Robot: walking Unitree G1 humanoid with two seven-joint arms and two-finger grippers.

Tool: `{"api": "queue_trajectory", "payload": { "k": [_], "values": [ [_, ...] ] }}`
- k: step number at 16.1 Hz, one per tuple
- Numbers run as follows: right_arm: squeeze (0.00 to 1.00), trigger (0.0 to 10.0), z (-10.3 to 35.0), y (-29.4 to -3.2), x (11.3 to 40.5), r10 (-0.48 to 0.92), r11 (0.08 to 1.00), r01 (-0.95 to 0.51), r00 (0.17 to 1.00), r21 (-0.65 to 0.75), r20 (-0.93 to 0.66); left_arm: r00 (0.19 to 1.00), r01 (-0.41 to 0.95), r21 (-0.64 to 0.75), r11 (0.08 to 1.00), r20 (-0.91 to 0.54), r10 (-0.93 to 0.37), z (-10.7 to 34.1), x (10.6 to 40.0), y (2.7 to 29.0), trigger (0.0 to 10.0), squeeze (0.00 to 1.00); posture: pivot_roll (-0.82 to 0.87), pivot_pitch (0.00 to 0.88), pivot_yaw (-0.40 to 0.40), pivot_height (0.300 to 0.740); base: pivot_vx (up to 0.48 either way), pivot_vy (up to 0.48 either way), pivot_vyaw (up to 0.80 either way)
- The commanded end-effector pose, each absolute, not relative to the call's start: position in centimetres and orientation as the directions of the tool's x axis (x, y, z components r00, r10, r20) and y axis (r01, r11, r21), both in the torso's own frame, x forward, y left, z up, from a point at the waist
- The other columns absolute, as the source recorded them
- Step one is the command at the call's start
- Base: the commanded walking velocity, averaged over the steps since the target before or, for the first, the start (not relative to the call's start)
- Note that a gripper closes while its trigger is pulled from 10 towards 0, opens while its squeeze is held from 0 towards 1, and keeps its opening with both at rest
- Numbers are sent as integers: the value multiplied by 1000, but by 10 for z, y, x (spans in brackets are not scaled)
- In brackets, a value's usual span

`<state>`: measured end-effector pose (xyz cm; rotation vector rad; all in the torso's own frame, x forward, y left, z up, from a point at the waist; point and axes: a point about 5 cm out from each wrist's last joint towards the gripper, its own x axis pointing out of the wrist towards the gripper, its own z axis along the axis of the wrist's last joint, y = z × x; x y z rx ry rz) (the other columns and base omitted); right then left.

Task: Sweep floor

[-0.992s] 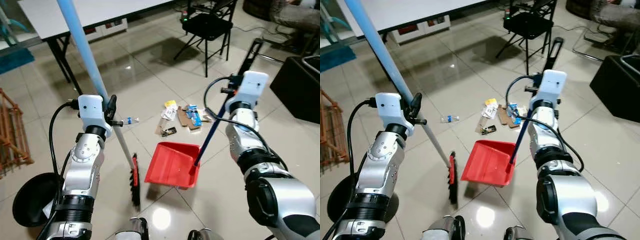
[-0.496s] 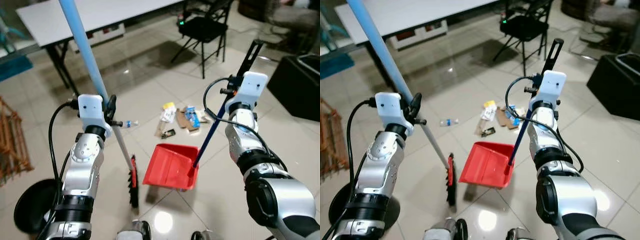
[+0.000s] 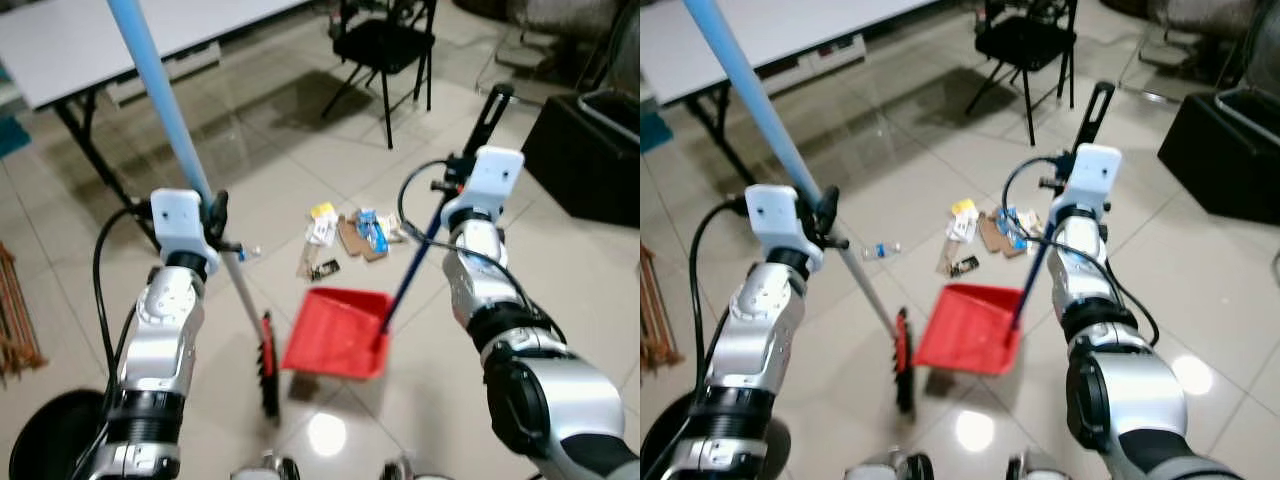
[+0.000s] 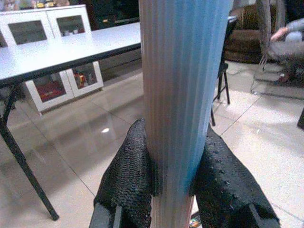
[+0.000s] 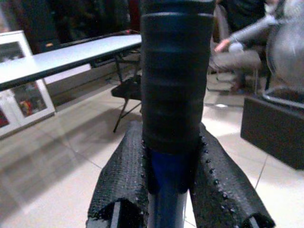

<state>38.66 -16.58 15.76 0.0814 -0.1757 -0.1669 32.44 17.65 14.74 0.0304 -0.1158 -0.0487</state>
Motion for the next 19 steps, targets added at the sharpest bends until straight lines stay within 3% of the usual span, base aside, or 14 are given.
{"api": "queue_trajectory", "payload": {
  "k": [1,6,9,19],
  "values": [
    [0,10000,171,-175,389,-201,977,182,957,109,210,983,60,41,997,174,-66,161,327,172,10000,0,27,99,69,740,472,0,0],
    [0,10000,169,-179,388,-221,973,201,954,117,200,983,57,41,998,173,-63,162,328,173,10000,0,25,107,71,740,472,0,0],
    [0,10000,170,-180,389,-224,972,203,954,120,200,983,57,42,997,174,-63,162,328,173,10000,0,24,112,72,740,472,0,-723],
    [0,10000,171,-179,389,-220,974,201,953,108,208,983,53,37,998,176,-59,163,327,173,10000,0,25,124,67,740,472,0,0]
  ]
}}
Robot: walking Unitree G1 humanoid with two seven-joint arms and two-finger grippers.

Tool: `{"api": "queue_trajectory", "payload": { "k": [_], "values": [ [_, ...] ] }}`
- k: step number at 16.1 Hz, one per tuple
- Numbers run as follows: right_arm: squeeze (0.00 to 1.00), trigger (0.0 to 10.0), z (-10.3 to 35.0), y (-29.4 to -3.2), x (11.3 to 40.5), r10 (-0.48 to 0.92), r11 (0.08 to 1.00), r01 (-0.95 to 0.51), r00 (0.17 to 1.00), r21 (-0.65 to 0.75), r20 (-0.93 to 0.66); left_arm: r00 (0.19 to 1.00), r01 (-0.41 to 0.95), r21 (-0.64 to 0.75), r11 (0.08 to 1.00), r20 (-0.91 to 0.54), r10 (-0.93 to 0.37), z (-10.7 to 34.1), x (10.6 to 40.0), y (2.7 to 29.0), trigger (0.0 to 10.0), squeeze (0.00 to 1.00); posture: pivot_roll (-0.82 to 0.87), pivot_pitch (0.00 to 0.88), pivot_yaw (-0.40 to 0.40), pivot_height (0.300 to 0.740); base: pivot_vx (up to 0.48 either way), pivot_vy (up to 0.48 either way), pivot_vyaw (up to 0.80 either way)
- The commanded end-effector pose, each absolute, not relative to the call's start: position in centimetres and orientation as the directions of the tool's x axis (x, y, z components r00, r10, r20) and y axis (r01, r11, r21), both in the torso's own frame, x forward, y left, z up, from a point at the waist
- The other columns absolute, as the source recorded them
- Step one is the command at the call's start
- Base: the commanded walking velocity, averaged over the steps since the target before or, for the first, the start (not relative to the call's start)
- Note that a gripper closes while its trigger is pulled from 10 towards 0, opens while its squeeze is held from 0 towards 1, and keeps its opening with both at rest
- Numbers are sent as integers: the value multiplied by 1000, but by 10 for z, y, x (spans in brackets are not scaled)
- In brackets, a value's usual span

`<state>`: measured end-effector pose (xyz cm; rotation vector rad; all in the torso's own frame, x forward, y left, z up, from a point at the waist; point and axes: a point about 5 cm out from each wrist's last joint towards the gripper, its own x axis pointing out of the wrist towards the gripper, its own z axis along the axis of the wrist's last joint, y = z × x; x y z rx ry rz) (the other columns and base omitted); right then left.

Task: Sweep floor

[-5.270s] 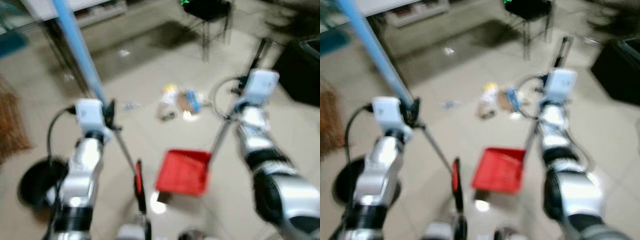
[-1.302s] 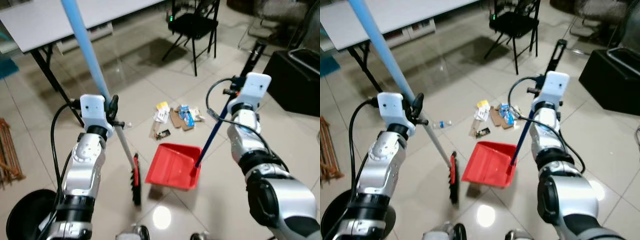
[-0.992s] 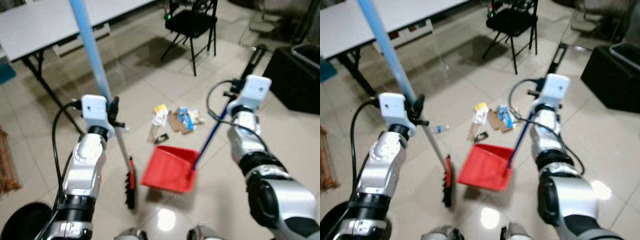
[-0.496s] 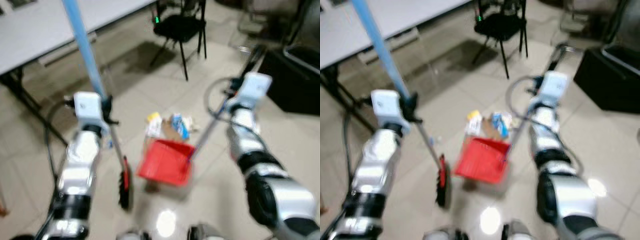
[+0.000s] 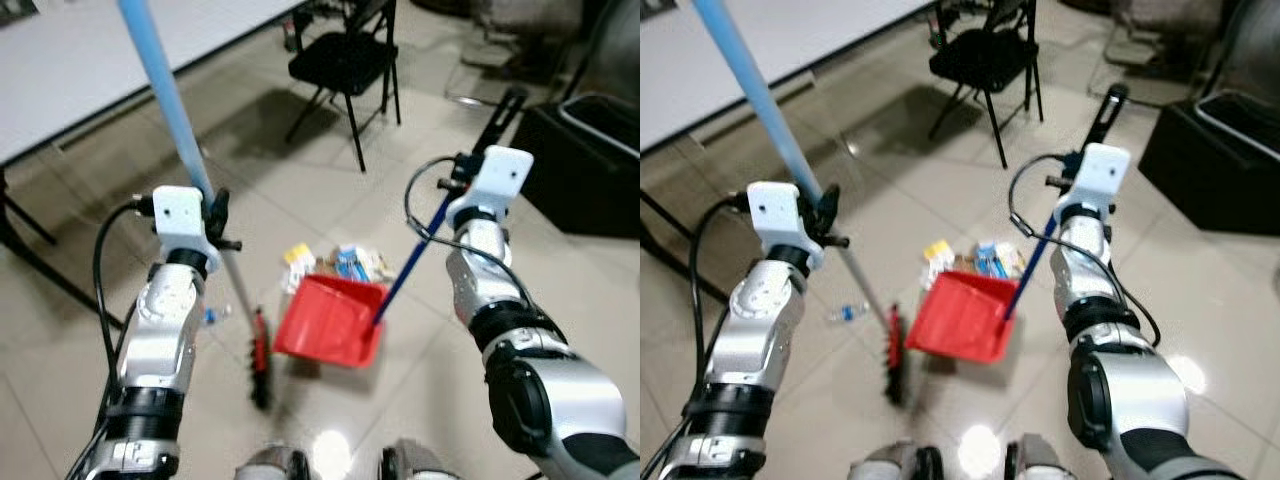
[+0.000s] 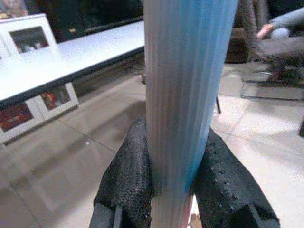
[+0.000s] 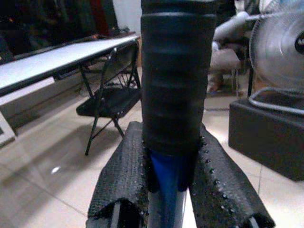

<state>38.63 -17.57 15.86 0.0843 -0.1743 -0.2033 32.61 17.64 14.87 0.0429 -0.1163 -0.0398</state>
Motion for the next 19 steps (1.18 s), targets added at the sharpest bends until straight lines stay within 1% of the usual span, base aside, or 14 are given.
{"api": "queue_trajectory", "payload": {
  "k": [1,18,19],
  "values": [
    [0,10000,171,-179,389,-221,974,202,953,106,209,982,53,36,998,179,-59,164,328,173,10000,0,25,123,66,740,472,0,0],
    [0,10000,171,-177,389,-209,976,190,955,108,209,977,69,46,997,197,-77,169,329,170,10000,0,21,86,71,740,471,0,0],
    [0,10000,171,-177,389,-209,976,190,955,108,209,975,66,47,997,209,-75,171,329,170,10000,0,21,88,71,740,0,0,0]
  ]
}}
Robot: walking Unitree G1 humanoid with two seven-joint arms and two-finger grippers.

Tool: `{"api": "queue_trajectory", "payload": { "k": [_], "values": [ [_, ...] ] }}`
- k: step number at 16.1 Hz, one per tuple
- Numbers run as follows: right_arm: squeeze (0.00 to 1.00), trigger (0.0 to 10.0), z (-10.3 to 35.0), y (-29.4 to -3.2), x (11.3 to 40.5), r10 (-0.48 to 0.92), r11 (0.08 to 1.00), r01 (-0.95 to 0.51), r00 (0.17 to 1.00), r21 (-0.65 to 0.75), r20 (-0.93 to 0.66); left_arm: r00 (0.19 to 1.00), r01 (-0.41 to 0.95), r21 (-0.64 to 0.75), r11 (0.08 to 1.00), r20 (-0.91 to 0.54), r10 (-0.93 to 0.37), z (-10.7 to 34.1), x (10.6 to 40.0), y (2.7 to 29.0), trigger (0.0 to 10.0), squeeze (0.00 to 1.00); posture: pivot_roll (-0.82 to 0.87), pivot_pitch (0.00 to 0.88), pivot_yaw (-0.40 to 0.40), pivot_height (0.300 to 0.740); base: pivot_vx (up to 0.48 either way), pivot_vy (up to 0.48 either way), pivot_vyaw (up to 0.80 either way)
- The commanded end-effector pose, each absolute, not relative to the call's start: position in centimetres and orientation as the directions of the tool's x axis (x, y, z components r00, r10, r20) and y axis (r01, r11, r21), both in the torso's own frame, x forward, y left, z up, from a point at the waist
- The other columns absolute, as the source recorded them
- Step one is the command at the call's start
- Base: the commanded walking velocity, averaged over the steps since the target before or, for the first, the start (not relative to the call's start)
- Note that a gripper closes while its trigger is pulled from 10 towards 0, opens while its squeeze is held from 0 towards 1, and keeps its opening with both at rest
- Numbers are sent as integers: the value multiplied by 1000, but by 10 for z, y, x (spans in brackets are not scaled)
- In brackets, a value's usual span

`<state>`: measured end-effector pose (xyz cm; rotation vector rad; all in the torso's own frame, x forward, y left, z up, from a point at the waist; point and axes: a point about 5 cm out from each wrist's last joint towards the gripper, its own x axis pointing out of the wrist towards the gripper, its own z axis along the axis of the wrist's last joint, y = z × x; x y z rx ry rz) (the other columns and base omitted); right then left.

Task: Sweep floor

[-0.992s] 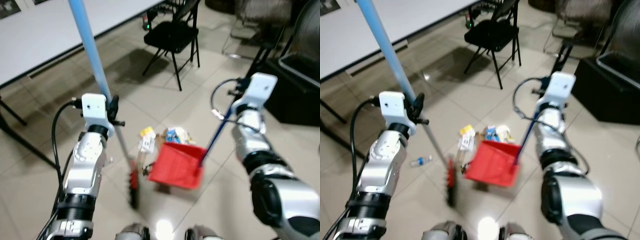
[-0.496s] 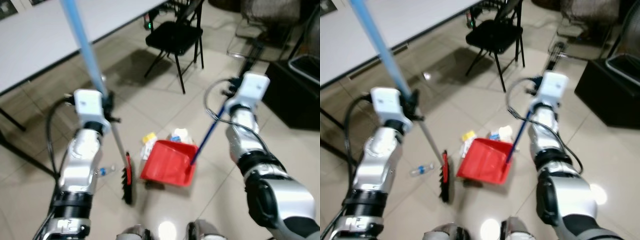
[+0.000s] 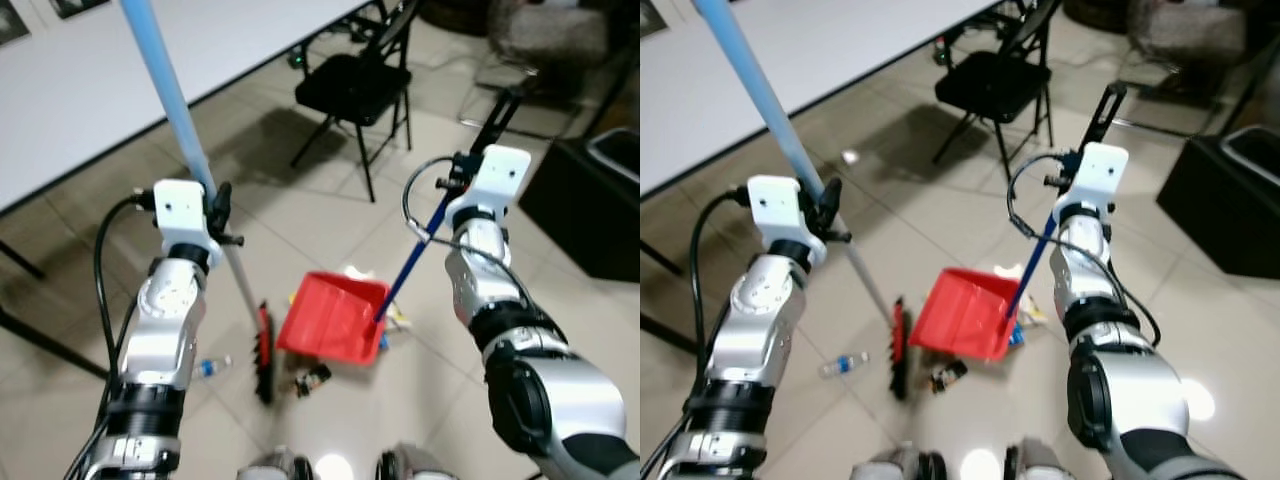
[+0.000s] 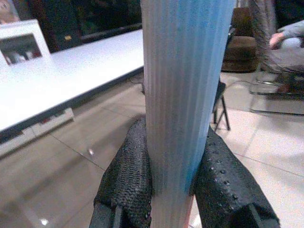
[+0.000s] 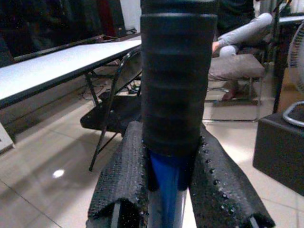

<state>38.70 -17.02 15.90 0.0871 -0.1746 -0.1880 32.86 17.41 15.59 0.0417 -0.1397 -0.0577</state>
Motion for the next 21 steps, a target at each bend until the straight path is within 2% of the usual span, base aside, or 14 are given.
{"api": "queue_trajectory", "payload": {
  "k": [1,18,21],
  "values": [
    [0,10000,171,-177,389,-209,976,190,955,108,209,975,67,46,997,210,-75,171,329,169,10000,0,23,89,69,740,0,0,0],
    [0,10000,170,-179,388,-215,974,195,955,111,205,978,61,47,997,198,-69,170,329,173,10000,0,22,124,71,740,0,0,0],
    [0,10000,169,-179,388,-215,974,196,955,110,203,979,57,46,997,195,-65,169,329,173,10000,0,24,126,70,740,287,0,0]
  ]
}}
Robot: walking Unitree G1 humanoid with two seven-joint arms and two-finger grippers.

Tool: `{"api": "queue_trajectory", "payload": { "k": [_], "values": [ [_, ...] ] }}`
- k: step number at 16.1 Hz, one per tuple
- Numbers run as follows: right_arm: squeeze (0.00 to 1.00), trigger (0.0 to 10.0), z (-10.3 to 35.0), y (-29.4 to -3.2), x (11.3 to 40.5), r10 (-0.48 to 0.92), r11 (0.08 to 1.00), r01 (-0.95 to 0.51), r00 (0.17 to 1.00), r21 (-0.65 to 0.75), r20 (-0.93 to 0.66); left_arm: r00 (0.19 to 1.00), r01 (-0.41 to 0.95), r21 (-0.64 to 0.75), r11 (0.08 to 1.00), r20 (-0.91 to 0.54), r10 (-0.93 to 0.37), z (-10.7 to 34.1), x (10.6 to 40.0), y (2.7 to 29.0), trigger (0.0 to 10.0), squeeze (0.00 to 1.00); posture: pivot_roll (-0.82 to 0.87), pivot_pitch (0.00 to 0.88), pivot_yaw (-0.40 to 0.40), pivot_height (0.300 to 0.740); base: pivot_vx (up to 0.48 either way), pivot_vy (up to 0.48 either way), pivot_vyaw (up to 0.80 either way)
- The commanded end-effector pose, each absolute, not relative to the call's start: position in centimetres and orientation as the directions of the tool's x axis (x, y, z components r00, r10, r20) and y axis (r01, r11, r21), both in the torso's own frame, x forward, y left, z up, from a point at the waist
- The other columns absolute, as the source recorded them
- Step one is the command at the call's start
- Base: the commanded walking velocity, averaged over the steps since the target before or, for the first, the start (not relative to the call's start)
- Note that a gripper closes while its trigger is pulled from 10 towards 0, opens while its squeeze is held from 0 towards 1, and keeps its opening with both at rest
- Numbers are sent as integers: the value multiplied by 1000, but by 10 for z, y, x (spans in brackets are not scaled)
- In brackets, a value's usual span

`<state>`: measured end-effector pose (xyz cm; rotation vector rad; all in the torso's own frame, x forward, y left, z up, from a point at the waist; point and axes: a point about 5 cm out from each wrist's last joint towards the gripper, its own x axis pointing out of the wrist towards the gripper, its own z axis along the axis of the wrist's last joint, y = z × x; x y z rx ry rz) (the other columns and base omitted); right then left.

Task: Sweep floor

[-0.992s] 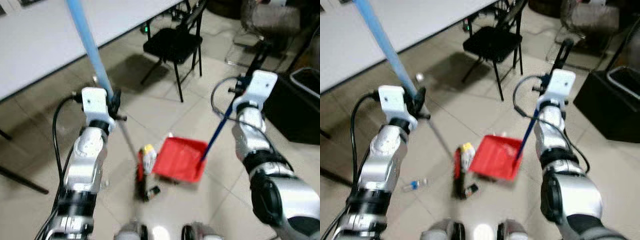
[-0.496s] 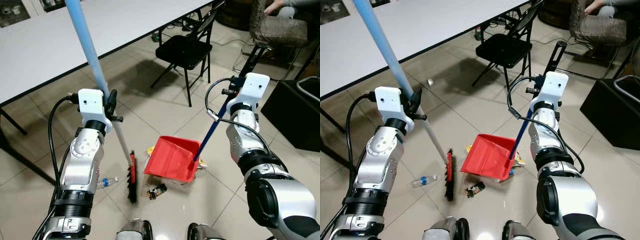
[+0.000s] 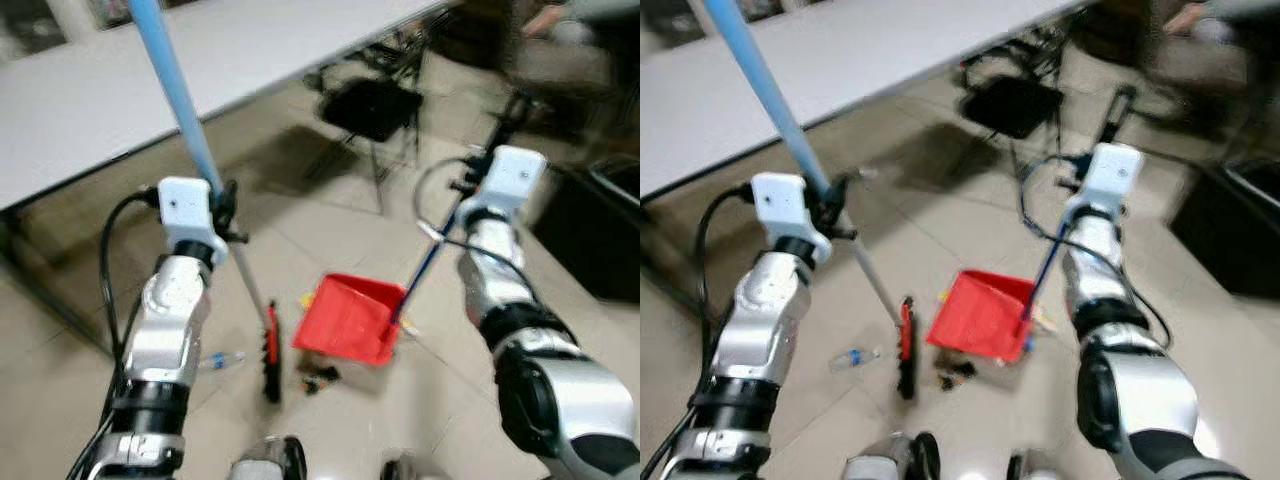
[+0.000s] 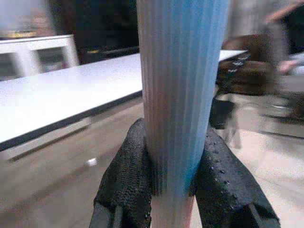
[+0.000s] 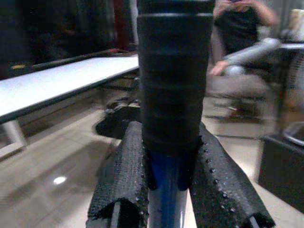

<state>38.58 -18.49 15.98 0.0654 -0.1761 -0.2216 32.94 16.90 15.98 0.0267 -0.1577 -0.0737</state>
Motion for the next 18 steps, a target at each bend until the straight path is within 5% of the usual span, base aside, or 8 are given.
{"api": "queue_trajectory", "payload": {
  "k": [1,18],
  "values": [
    [0,10000,169,-179,388,-215,974,196,955,110,203,979,58,46,997,193,-66,169,329,173,10000,0,24,126,71,740,292,0,0],
    [0,10000,169,-181,388,-227,972,209,952,108,205,980,69,54,996,185,-78,168,329,171,10000,0,21,121,77,740,324,0,0]
  ]
}}
